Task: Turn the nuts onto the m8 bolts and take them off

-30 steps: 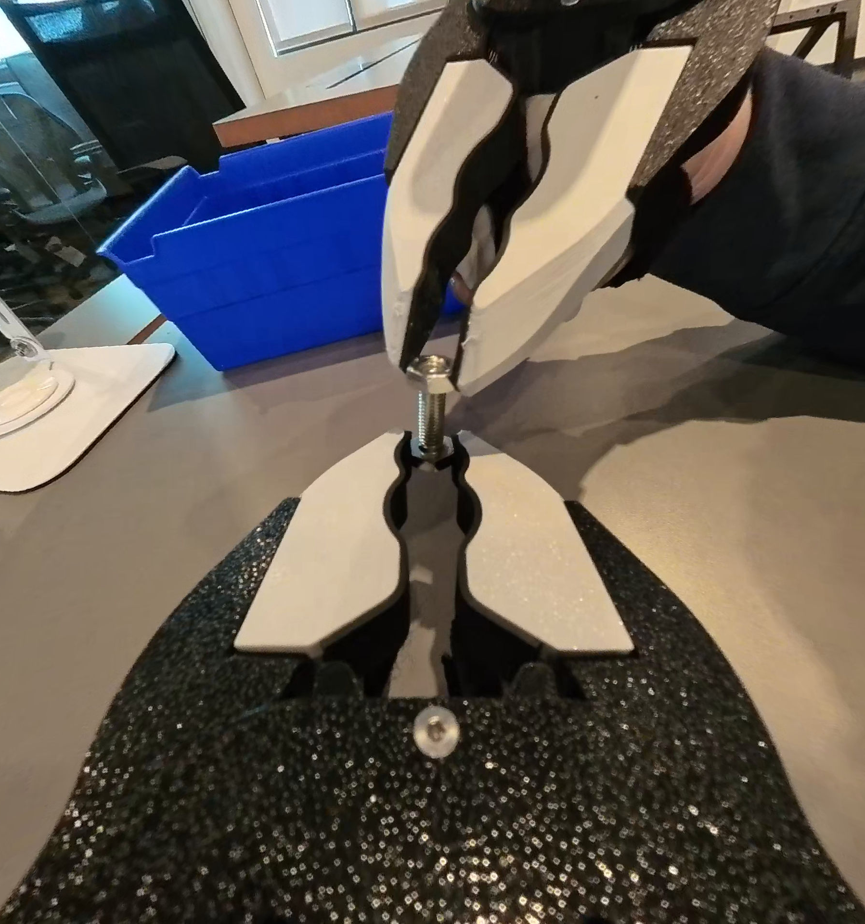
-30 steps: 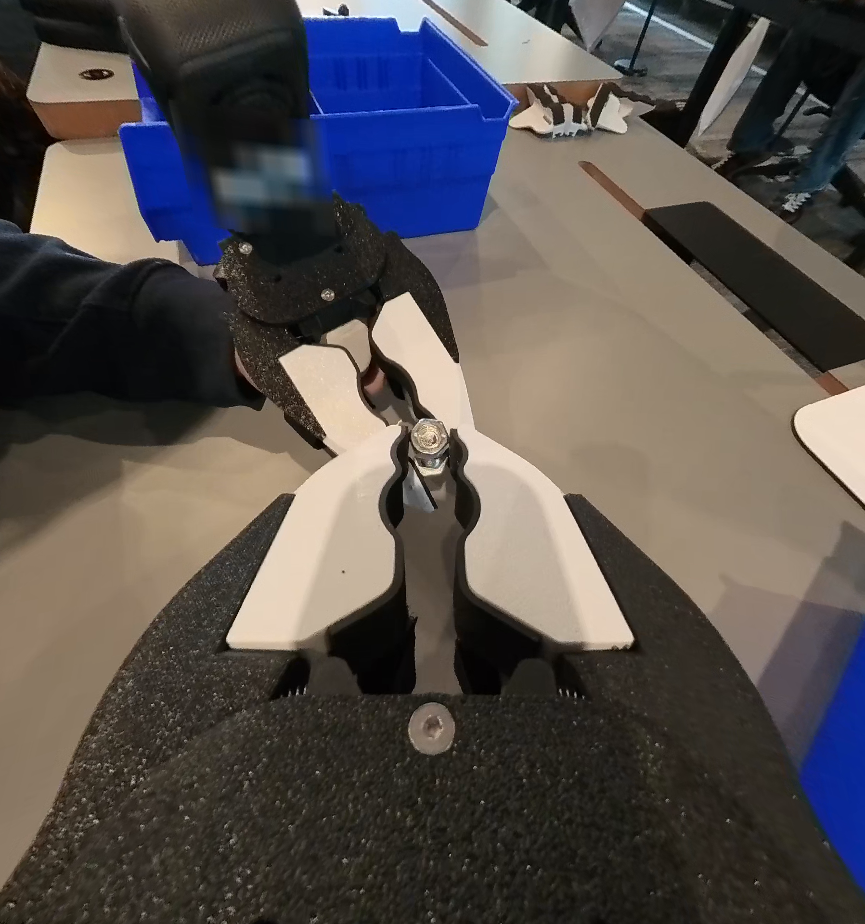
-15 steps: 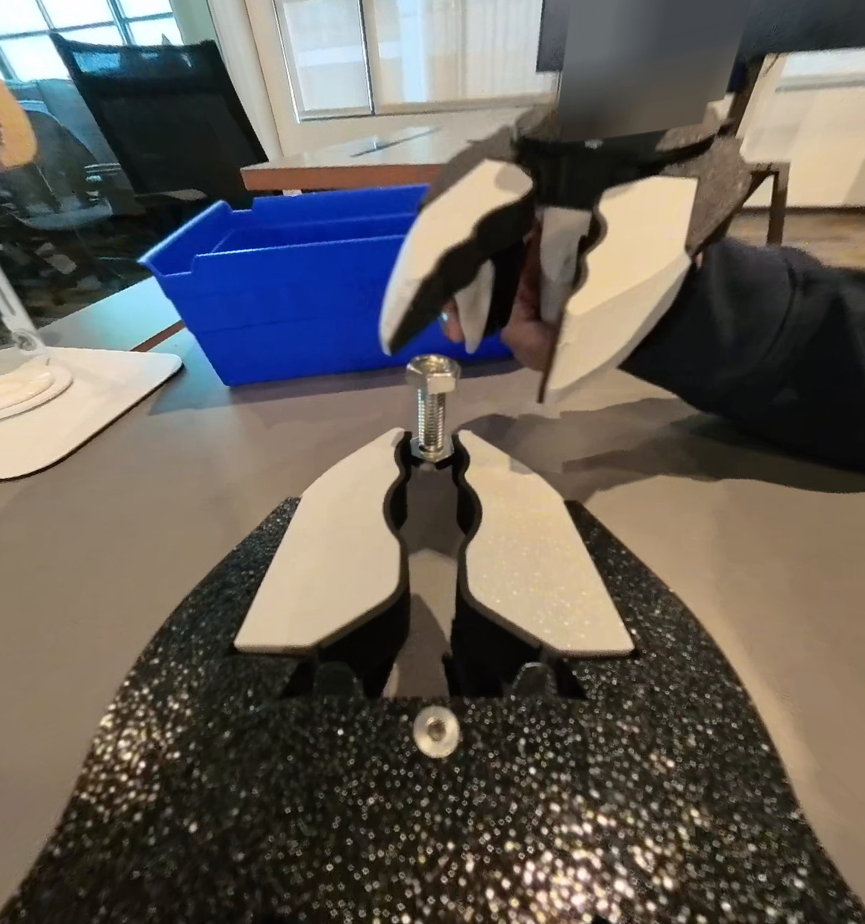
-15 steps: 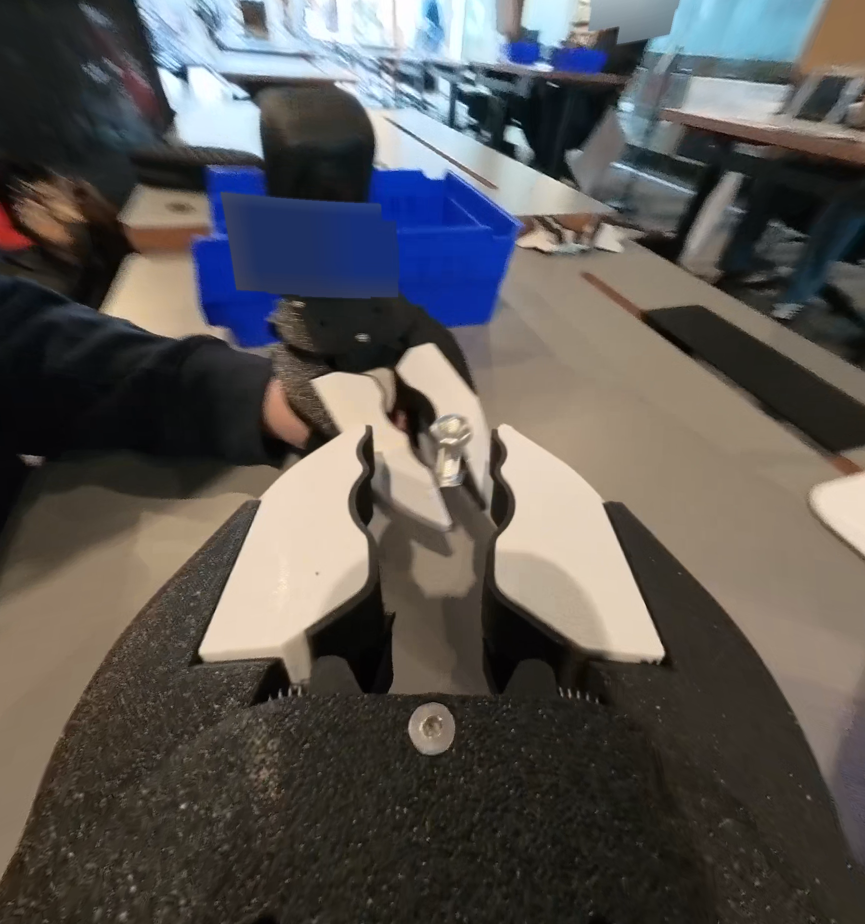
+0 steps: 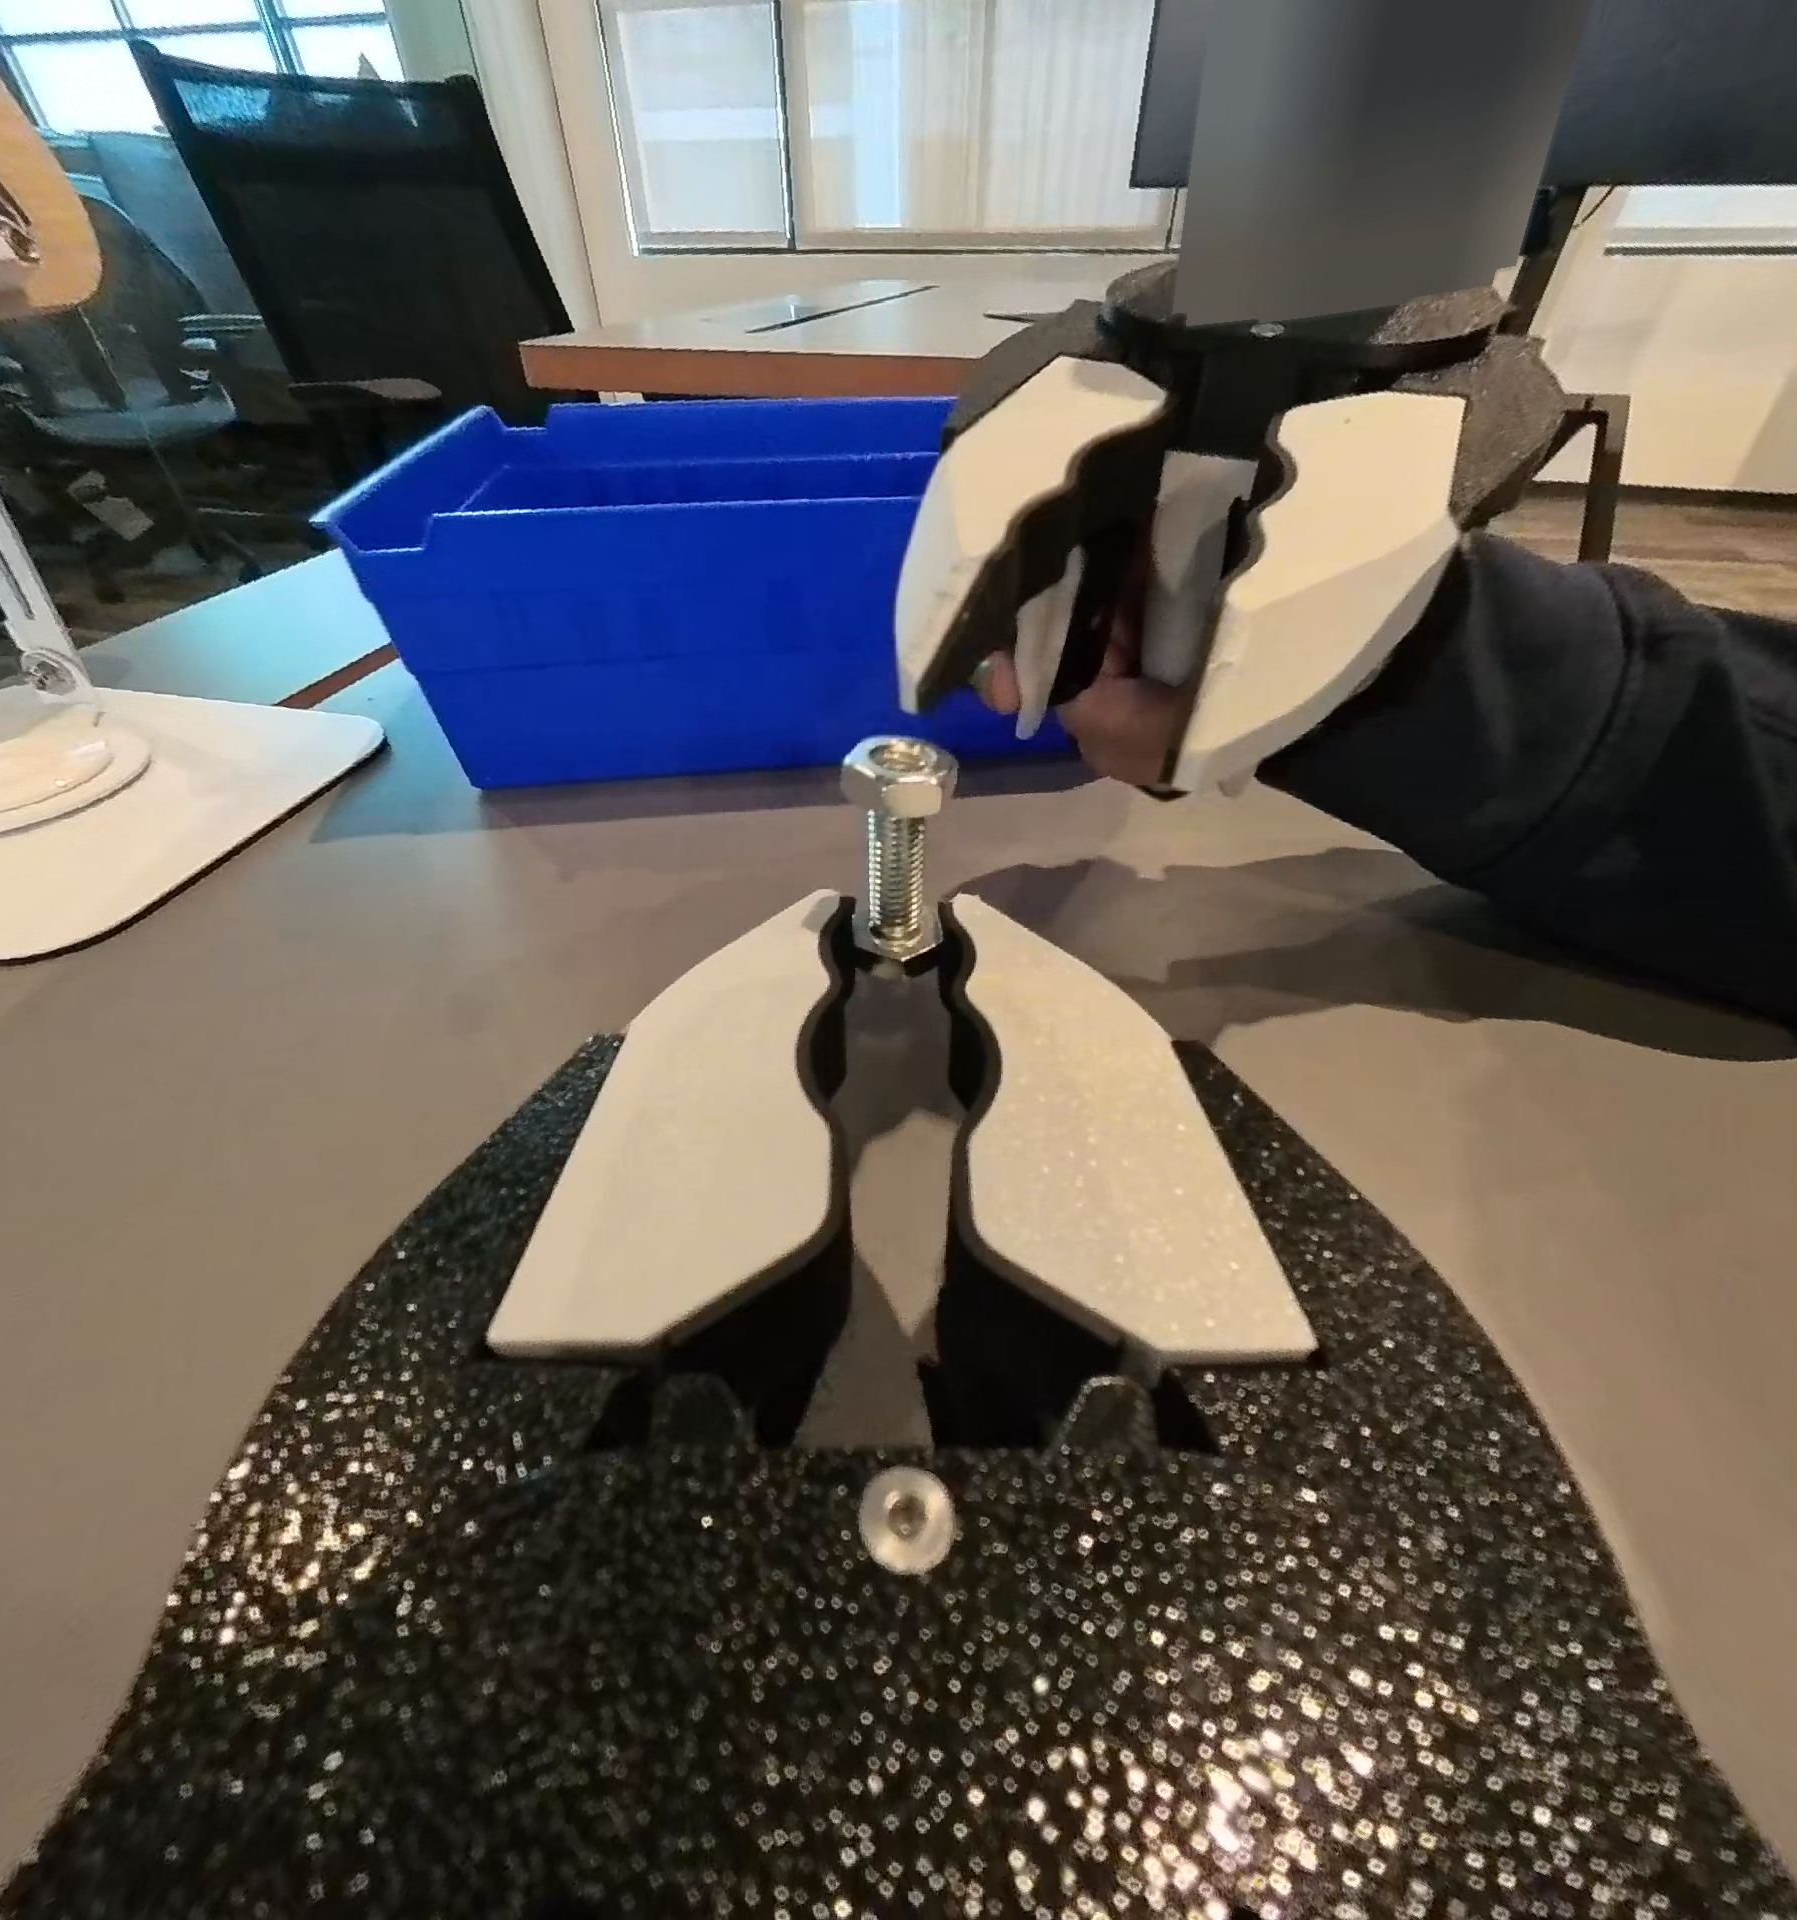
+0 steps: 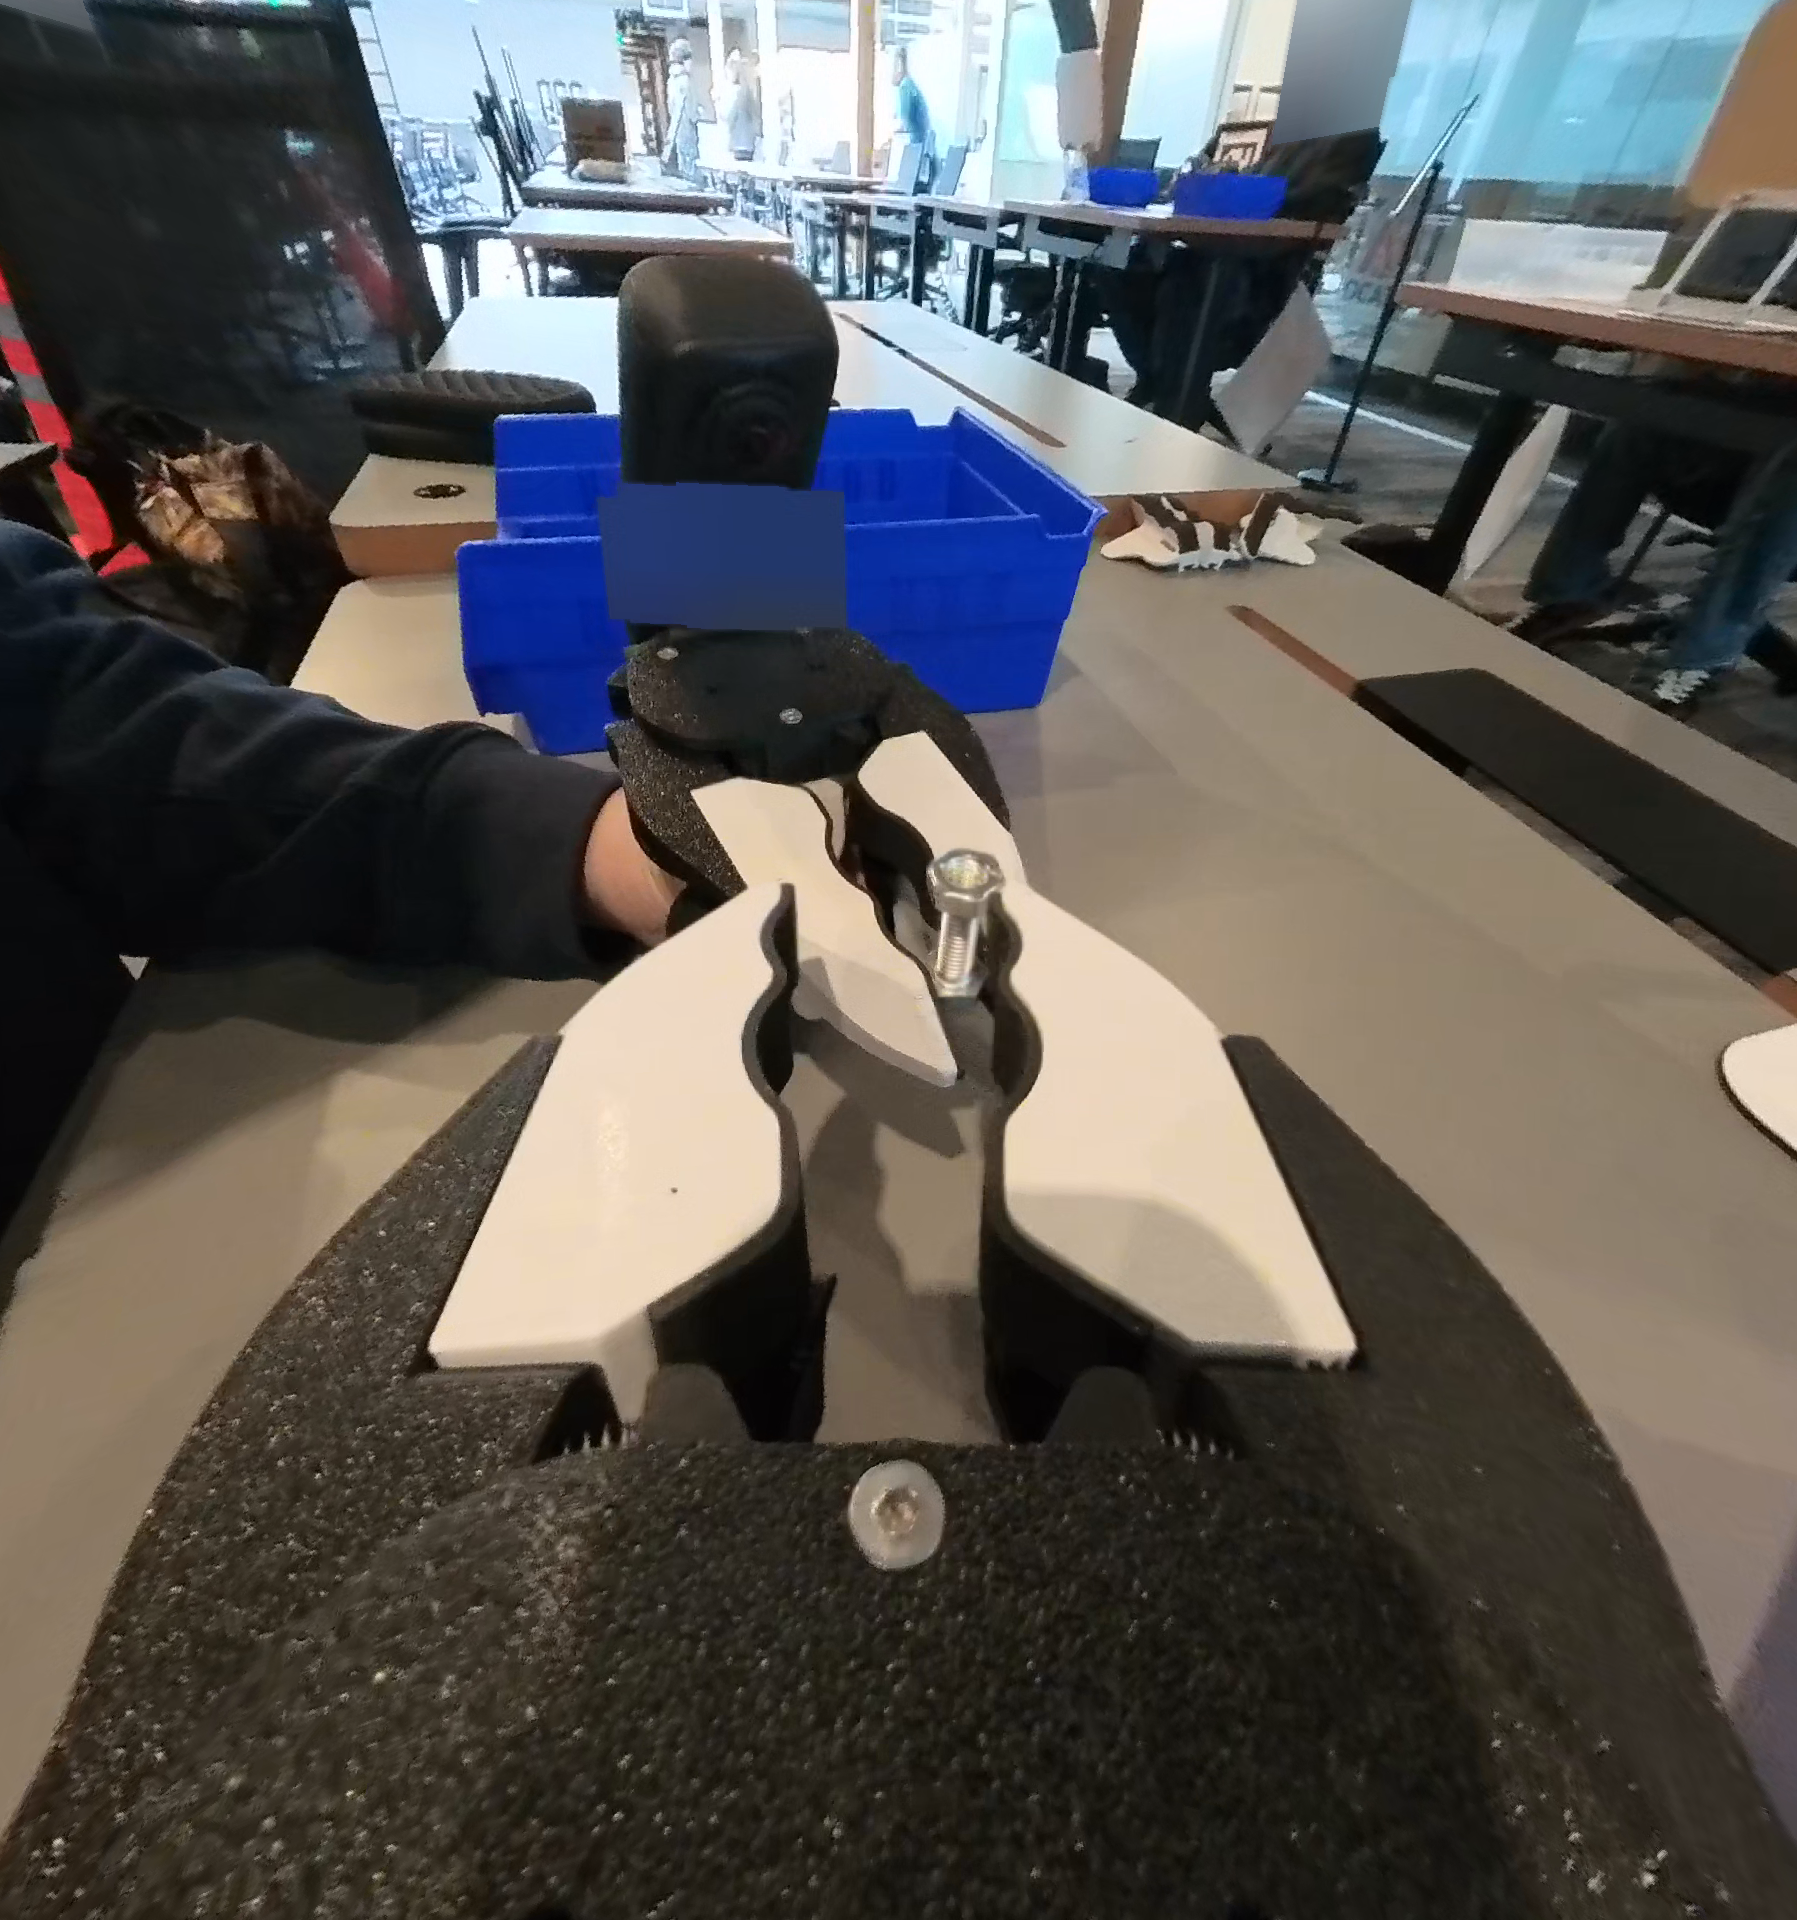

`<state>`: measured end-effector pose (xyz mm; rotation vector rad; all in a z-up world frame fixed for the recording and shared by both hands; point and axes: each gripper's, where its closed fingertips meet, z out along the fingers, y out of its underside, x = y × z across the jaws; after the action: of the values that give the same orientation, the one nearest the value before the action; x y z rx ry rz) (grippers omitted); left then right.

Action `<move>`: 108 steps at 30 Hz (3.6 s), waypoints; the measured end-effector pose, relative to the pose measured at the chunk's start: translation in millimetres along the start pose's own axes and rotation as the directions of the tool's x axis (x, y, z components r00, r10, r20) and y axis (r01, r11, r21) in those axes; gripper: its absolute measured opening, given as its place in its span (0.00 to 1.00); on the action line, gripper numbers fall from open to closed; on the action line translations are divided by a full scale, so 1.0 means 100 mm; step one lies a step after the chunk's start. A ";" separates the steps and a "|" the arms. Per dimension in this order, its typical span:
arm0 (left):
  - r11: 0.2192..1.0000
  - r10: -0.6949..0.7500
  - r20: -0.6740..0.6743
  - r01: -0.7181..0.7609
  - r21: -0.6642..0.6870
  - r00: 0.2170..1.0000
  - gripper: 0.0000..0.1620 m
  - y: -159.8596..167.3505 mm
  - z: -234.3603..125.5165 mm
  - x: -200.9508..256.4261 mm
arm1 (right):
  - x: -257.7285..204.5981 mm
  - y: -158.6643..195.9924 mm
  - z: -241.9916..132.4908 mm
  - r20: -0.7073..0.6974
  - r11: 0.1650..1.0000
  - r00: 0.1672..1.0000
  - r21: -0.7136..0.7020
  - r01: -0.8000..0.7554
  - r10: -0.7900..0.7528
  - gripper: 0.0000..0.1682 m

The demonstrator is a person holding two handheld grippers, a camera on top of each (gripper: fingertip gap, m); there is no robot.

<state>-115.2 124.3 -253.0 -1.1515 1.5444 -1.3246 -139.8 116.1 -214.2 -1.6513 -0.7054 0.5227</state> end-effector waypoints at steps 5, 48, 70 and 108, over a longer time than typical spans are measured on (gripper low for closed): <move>1.000 -0.001 0.000 0.001 -0.004 1.000 0.09 0.00 0.00 0.00 | -0.01 0.08 0.08 -0.012 0.998 0.999 -0.049 0.042 -0.043 0.26; 0.996 -0.069 -0.310 0.081 0.025 0.948 0.09 -0.06 0.02 0.44 | -0.37 0.01 0.02 0.265 0.999 0.964 0.031 -0.031 0.022 0.32; 0.960 -0.110 -0.293 0.178 0.217 0.950 0.09 -0.30 -0.13 0.30 | -0.17 -0.22 -0.07 0.142 0.979 0.990 0.199 -0.038 0.010 0.34; 0.949 -0.121 -0.312 0.202 0.243 0.942 0.09 -0.35 -0.23 0.27 | -0.27 -0.18 -0.19 0.238 0.980 0.971 0.189 -0.057 0.011 0.28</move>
<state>-139.6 103.7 -214.8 -0.9550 1.4320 -1.8270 -149.2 86.0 -193.8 -1.4334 -0.7740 0.7973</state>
